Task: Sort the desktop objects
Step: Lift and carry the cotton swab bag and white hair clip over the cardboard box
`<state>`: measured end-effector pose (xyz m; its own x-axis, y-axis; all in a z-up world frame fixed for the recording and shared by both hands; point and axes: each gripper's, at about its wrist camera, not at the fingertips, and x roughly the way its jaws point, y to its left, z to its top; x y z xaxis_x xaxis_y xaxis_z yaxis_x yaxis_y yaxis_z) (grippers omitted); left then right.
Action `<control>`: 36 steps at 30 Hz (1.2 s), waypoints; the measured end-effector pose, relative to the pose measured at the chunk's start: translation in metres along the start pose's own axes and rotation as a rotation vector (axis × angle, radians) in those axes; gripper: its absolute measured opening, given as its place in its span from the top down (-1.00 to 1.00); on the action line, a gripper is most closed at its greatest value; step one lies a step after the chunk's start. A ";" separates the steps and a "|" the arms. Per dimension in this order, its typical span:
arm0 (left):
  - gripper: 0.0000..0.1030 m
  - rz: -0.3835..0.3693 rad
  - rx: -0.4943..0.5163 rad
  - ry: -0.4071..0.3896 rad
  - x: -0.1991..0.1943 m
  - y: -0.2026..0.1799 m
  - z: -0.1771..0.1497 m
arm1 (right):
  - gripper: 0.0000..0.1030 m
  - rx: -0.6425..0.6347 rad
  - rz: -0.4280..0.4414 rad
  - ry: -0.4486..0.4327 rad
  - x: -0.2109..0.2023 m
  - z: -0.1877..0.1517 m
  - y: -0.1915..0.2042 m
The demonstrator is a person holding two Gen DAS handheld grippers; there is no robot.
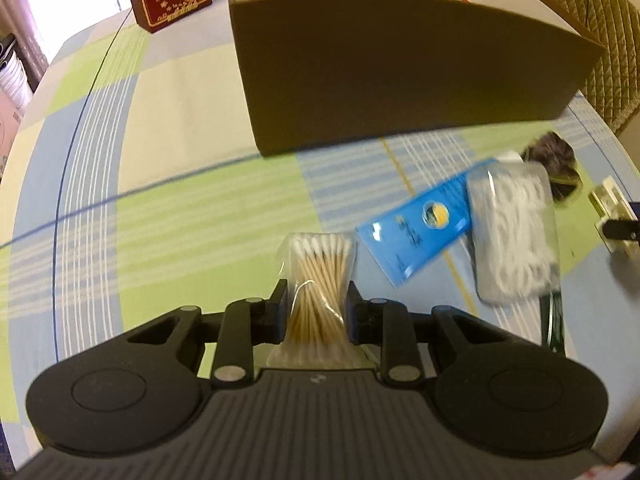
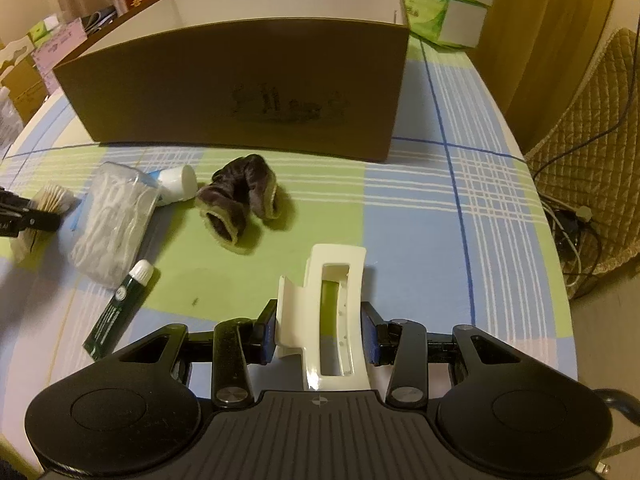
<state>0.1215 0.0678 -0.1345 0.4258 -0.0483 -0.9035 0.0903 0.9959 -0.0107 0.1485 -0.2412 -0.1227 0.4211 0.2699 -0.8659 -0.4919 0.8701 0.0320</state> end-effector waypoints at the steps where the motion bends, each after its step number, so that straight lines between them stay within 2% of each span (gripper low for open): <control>1: 0.56 0.000 -0.002 0.006 -0.002 -0.002 -0.002 | 0.26 -0.002 0.001 0.001 -0.001 -0.001 0.001; 14: 0.60 -0.001 -0.057 0.024 -0.023 -0.018 -0.022 | 0.26 -0.032 0.008 0.016 -0.018 -0.007 0.015; 27: 0.60 -0.022 -0.069 -0.104 -0.066 -0.033 -0.002 | 0.26 -0.074 0.052 -0.058 -0.050 0.013 0.033; 36: 0.60 -0.057 -0.052 -0.198 -0.090 -0.042 0.032 | 0.26 -0.056 0.187 -0.141 -0.073 0.050 0.044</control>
<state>0.1081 0.0276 -0.0388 0.5908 -0.1135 -0.7988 0.0745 0.9935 -0.0861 0.1342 -0.2019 -0.0335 0.4189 0.4822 -0.7695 -0.6109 0.7765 0.1541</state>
